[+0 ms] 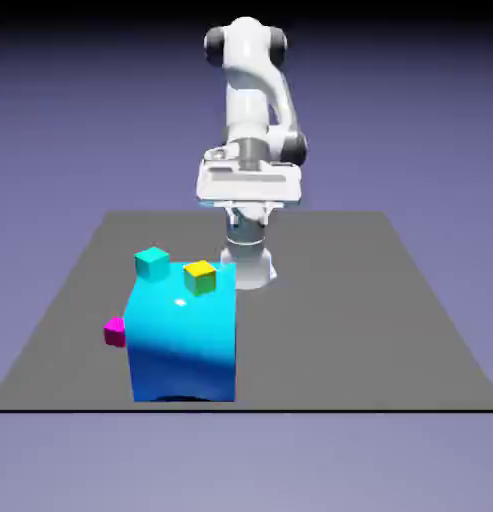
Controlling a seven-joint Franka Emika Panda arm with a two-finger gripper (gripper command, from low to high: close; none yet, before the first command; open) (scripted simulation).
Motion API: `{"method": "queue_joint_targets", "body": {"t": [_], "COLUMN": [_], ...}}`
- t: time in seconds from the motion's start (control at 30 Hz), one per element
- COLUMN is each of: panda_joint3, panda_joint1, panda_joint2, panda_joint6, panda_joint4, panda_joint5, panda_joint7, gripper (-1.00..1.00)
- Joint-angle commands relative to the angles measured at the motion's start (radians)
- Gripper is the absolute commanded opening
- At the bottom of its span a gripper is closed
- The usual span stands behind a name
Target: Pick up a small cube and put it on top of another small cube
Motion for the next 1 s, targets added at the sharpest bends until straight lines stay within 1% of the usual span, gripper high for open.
{"method": "queue_joint_targets", "body": {"t": [0.0,0.97], "panda_joint3": [-0.036,-1.087], "panda_joint1": [0.002,0.05], "panda_joint2": [-0.012,-0.353], "panda_joint6": [-0.011,-0.326], "panda_joint4": [-0.002,-0.051], "panda_joint5": [-0.014,-0.412], "panda_joint7": [-0.027,-0.799], "gripper": [0.0,0.0]}}
